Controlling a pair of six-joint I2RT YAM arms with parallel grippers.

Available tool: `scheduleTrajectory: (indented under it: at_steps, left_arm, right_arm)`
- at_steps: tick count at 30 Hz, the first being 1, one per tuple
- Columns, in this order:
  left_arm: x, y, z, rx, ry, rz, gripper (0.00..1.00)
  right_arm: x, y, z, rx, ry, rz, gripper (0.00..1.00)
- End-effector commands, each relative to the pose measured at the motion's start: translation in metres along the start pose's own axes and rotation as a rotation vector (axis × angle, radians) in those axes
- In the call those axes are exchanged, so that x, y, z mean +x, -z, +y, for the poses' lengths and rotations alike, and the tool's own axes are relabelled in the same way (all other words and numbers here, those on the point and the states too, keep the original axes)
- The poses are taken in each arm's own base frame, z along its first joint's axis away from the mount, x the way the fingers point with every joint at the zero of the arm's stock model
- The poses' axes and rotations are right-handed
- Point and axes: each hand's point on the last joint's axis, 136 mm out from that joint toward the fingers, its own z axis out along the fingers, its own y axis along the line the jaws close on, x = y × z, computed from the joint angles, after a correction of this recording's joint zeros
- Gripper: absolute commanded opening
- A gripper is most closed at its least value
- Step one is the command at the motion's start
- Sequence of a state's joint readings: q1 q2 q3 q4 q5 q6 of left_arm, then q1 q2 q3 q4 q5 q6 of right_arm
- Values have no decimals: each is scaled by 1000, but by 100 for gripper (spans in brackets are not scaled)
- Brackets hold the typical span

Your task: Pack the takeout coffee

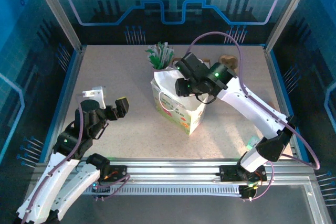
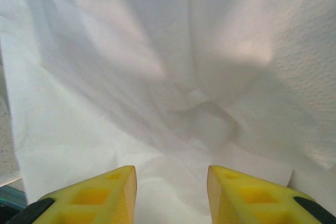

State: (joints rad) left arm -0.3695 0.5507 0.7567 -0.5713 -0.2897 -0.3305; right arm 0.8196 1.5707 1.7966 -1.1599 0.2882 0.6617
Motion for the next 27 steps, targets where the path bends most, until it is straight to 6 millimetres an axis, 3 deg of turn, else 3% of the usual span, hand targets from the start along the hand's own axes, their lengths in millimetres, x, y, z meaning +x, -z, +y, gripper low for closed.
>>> scheduleTrajectory:
  at_steps: [1, 5, 11, 16, 21, 24, 27]
  left_arm:
    - [-4, 4, -6, 25, -21, 2, 99]
    - [-4, 4, -5, 22, -22, 5, 99]
    - [-3, 3, -5, 20, -22, 7, 99]
    - [-3, 3, -5, 20, -23, 8, 99]
    - [-2, 3, -5, 19, -24, 10, 99]
    - [-2, 3, -5, 21, -24, 11, 99]
    - [-2, 2, -6, 21, -25, 16, 99]
  right_arm:
    - [-3, 17, 2, -9, 26, -16, 36]
    - [-8, 10, 25, -117, 44, -25, 27]
    - [-18, -25, 45, -149, 56, -35, 15]
    - [-23, -58, 33, -39, 57, -45, 8]
    - [-7, -91, 15, 38, 45, 30, 5]
    - [1, -96, 14, 29, 47, 55, 4]
    - [1, -86, 22, -19, 54, 62, 5]
